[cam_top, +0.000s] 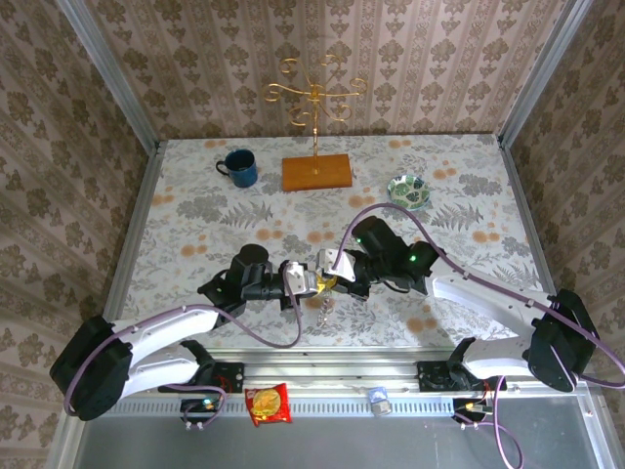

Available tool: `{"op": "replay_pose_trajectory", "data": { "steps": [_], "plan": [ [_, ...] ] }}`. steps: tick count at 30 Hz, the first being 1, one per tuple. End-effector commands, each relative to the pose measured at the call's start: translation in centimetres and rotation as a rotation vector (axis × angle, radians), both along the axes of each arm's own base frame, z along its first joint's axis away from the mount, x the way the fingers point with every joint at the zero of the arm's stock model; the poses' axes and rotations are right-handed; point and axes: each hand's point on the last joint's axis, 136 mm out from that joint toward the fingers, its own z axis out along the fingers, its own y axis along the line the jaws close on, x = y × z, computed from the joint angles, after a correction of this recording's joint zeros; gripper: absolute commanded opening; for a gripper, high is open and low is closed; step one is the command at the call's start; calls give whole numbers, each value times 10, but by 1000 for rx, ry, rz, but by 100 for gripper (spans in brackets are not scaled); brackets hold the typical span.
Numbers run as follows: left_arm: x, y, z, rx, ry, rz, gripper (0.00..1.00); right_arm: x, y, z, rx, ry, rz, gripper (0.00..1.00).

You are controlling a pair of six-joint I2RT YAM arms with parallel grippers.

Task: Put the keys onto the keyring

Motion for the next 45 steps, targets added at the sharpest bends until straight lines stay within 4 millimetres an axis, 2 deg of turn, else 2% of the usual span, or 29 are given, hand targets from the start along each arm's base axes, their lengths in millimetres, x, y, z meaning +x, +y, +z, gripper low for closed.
{"op": "replay_pose_trajectory", "data": {
  "steps": [1, 4, 7, 11, 19, 24, 30, 36, 37, 38, 41, 45],
  "plan": [
    [-3, -4, 13, -24, -20, -28, 0, -4, 5, 10, 47, -21, 10, 2],
    [-4, -4, 14, -41, -14, -25, 0, -1, -2, 3, 50, -25, -37, 13],
    [-5, -4, 14, -47, -8, -25, 0, 1, -10, -7, 40, -19, -76, 16],
    [-5, -3, 12, -46, -3, -24, 0, -1, -12, -10, 41, -9, -85, 13],
    [-6, -3, 11, -44, 0, -24, 0, -2, -12, -5, 58, -10, -80, 0],
    [-6, -3, 13, -54, -3, -24, 0, -2, -12, -9, 54, 0, -82, 0],
    [-14, -5, 21, -112, 7, -69, 0, 3, -14, -35, -2, 59, -98, 0],
    [-13, -2, 19, -93, -14, -57, 0, 4, -6, -26, 50, 62, -91, 0],
    [-13, -2, 18, -92, -14, -55, 0, 4, -7, -24, 56, 53, -95, 2],
    [-13, -2, 18, -91, -15, -54, 0, 6, -8, -22, 63, 38, -104, 10],
    [-13, -2, 18, -96, -13, -55, 0, 6, -13, -17, 88, 13, -117, 23],
    [-12, -3, 21, -122, -2, -53, 0, 0, -13, -10, 138, -1, -107, 28]
  ]
}}
